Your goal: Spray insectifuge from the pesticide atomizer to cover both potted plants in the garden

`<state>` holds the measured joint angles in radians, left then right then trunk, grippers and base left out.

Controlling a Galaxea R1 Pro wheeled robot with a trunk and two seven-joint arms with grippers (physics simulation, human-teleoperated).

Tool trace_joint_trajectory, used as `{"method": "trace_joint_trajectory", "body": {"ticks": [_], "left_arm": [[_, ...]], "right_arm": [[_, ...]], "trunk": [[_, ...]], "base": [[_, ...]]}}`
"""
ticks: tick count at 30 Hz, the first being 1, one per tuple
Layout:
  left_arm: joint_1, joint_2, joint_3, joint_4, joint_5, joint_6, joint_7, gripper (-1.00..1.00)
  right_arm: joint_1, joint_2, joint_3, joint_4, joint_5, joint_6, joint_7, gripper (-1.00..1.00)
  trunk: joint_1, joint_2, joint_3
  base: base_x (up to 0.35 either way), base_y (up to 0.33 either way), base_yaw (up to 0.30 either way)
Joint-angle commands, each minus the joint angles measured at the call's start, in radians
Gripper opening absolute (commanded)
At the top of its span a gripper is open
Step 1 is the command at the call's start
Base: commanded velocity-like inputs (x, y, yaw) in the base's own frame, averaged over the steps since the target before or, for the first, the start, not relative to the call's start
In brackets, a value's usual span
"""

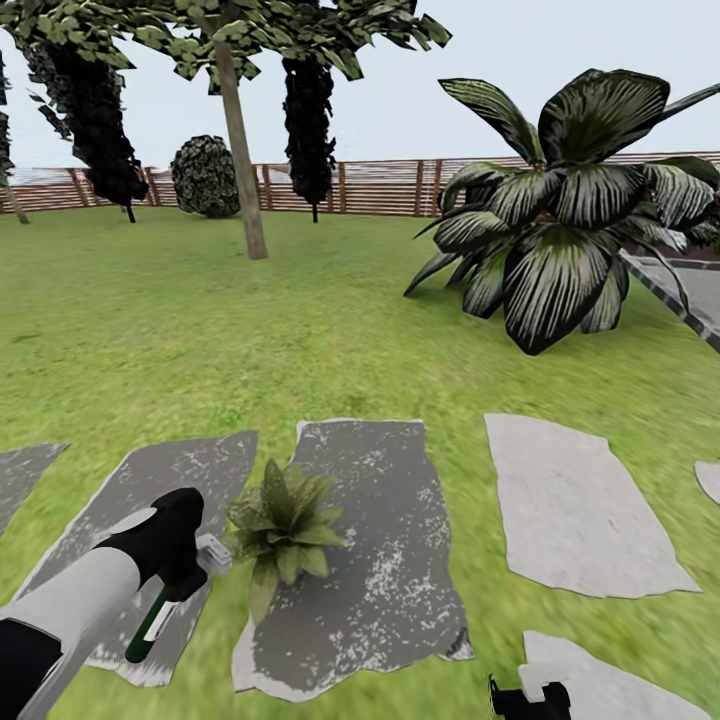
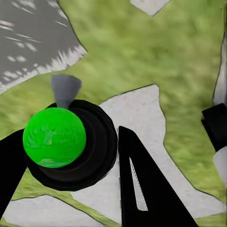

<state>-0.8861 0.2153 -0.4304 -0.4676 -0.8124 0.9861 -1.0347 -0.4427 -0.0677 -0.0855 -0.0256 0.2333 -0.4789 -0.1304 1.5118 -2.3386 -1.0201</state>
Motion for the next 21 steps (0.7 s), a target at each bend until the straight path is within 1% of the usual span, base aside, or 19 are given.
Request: {"method": "trace_joint_trajectory", "body": {"ticks": [1,4,6,13,18,21], "left_arm": [[-0.001,0.001,-0.004,-0.002,-0.008,0.005,-0.010,-1.00],[-0.001,0.001,-0.005,-0.002,-0.008,0.005,-0.009,-1.00],[-0.001,0.001,-0.005,-0.002,-0.008,0.005,-0.009,-1.00],[-0.001,0.001,-0.005,-0.002,-0.009,0.005,-0.008,-1.00],[-0.001,0.001,-0.006,0.000,-0.010,0.005,-0.007,-1.00],[-0.001,0.001,-0.007,0.000,-0.010,0.005,-0.007,-1.00]], "right_arm": [[-0.001,0.000,-0.008,0.001,0.011,-0.003,-0.003,1.00],[-0.001,0.000,-0.008,0.001,0.011,-0.003,-0.003,1.00],[-0.001,0.001,-0.008,0.001,0.011,-0.003,-0.003,1.00],[-0.001,0.002,-0.008,0.001,0.011,-0.003,-0.003,1.00],[-0.001,0.001,-0.008,0.001,0.011,-0.003,-0.003,1.00],[-0.001,0.001,-0.008,0.001,0.011,-0.003,-0.003,1.00]], "trunk": [[0.000,0.000,-0.001],[0.000,0.000,-0.001],[0.000,0.000,-0.001],[0.000,0.000,-0.001],[0.000,0.000,-0.001],[0.000,0.000,-0.001]], "base": [[0.108,-0.270,0.001],[0.047,-0.271,0.030],[0.010,-0.273,0.152],[0.011,-0.273,0.262],[0.114,-0.274,0.260],[0.152,-0.261,0.108]]}}
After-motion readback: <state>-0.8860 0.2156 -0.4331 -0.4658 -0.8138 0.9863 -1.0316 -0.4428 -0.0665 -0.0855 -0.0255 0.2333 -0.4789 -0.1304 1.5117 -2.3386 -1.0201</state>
